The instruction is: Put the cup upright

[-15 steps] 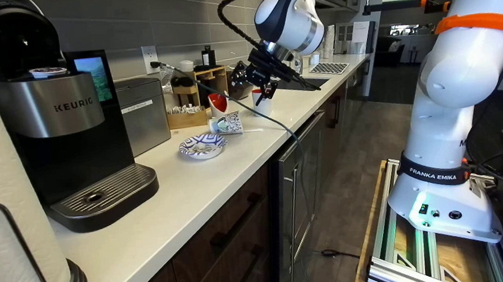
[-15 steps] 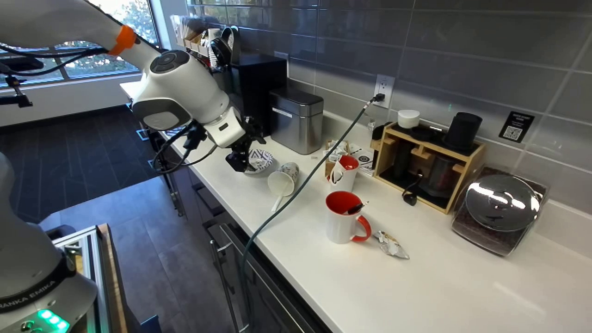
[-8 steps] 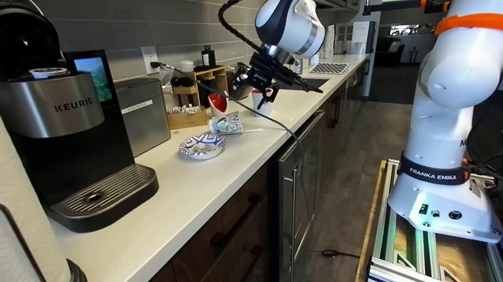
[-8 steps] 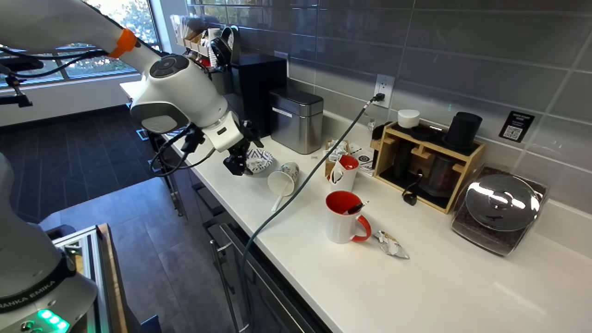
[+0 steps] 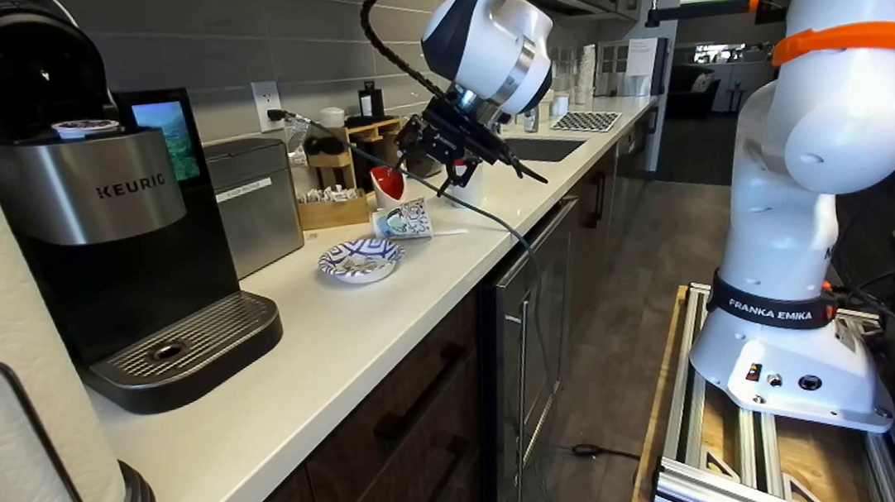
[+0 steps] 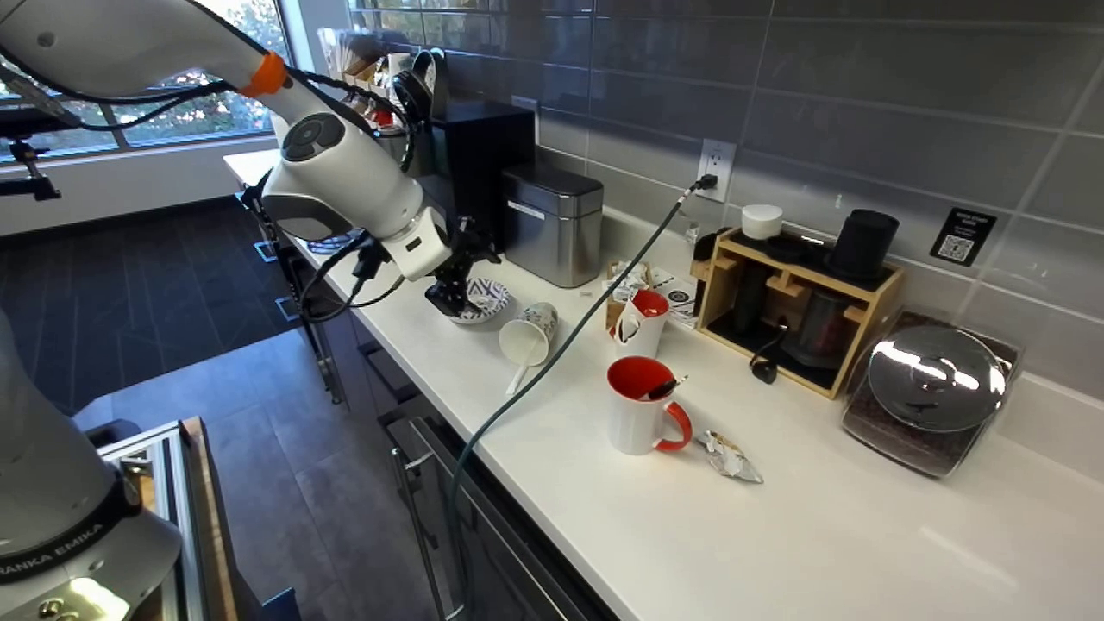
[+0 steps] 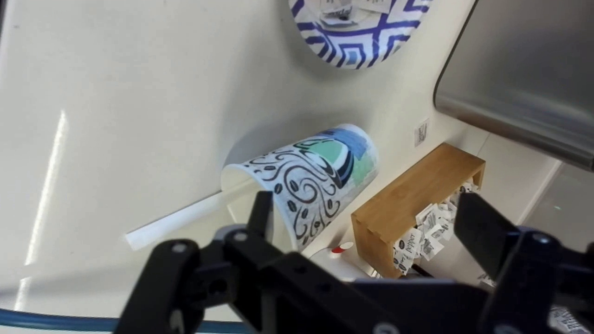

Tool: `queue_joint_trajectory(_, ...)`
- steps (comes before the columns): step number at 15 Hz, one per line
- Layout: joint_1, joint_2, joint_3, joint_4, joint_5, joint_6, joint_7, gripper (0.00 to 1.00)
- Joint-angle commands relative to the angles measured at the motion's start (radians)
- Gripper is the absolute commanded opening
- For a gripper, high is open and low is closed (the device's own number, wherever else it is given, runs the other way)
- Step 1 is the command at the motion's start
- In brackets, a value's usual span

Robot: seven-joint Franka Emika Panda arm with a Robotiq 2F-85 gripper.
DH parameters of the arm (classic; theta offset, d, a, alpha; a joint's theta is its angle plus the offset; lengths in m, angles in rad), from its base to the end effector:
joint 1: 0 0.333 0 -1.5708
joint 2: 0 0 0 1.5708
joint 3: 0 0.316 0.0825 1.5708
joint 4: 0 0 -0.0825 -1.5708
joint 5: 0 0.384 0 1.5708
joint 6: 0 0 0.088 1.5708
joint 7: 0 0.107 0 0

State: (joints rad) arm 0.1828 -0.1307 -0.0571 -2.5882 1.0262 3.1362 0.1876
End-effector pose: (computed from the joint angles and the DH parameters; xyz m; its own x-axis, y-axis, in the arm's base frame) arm 0.4561 -0.0177 0.3563 0.3902 -0.8966 0.2097 -0.6777 -0.4338 -0.5938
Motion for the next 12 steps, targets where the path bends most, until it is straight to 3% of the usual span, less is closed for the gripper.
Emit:
queue_joint_trajectory(1,0.039,0.060,-0.039,0.064,0.074,-0.009,-0.148,1.00)
queue_joint_trajectory(6,0.022,0.132,-0.070,0.107,0.071,-0.037,-0.339,1.00)
queue_joint_trajectory(11,0.017,0.212,-0.060,0.154,0.190,-0.034,-0.430,1.00)
queue_joint_trajectory(12,0.014,0.227,-0.056,0.165,0.215,-0.035,-0.445,0.90)
